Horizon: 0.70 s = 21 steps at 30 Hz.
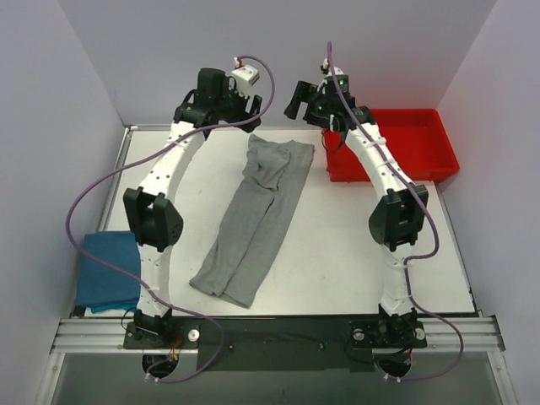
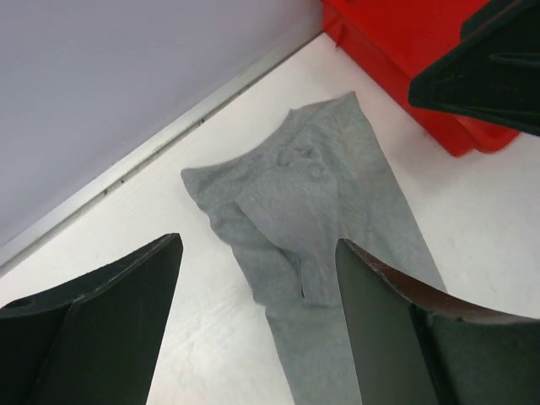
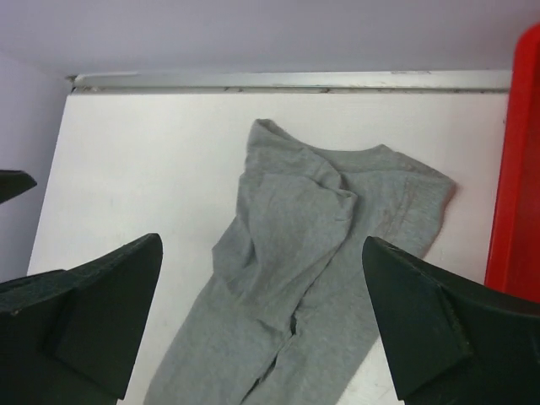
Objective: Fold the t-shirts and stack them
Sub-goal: Rotate the tshirt 90 degrees
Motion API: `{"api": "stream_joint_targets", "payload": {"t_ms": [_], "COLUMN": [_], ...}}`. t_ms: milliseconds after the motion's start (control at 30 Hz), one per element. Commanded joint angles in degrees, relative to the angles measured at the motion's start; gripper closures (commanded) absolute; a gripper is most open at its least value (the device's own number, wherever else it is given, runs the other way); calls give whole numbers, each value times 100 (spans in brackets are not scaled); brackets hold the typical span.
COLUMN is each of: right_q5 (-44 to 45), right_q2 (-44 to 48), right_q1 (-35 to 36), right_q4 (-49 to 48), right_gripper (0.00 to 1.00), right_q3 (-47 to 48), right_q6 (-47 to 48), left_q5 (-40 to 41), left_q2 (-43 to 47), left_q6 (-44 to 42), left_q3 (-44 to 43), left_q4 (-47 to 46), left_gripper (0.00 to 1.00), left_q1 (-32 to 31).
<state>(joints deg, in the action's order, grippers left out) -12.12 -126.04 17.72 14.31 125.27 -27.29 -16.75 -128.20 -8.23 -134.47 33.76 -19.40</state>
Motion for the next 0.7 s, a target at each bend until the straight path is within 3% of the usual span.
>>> {"api": "stream_joint_targets", "payload": {"t_ms": [0,33,133,167,233,300,333,400,500,667], "right_q5": [-928,-1194,-1810,-1838,-1786,-1662,-1584,-1504,-1539,-1312], "right_q2": [946,1167,2482,2757,3373,3796,3945,3955,3938,3289], "right_q1": [371,486,1362,1558,2260,3051,3454,3842,3932,4555], "right_q4": [749,749,661,574,355,31,-128,-558,-710,-359], "right_gripper": [0,0,7,13,15,19,31,43,40,37], "right_q3": [-684,-1036,-3246,-3638,-5111,-5896,-6109,-6445,-6629,-6402], "right_q6": [1443,2081,3524,3703,4125,4372,4425,4347,4477,5724], "left_q5": [-162,-153,-109,-65,40,137,137,181,147,-337], "left_q2": [1059,1400,2087,2402,2815,3150,3239,3485,3723,3785], "left_q6": [-293,-293,-214,-214,-223,-197,-127,66,313,611], "left_q3": [632,998,1983,2204,2776,3356,3723,4259,4877,5440], "left_q4": [1210,1264,1484,1606,1774,1853,1854,1705,1363,1212], "left_gripper": [16,16,15,15,15,15,15,15,15,15], "left_q1": [146,173,445,507,691,867,998,1148,1219,1754]}}
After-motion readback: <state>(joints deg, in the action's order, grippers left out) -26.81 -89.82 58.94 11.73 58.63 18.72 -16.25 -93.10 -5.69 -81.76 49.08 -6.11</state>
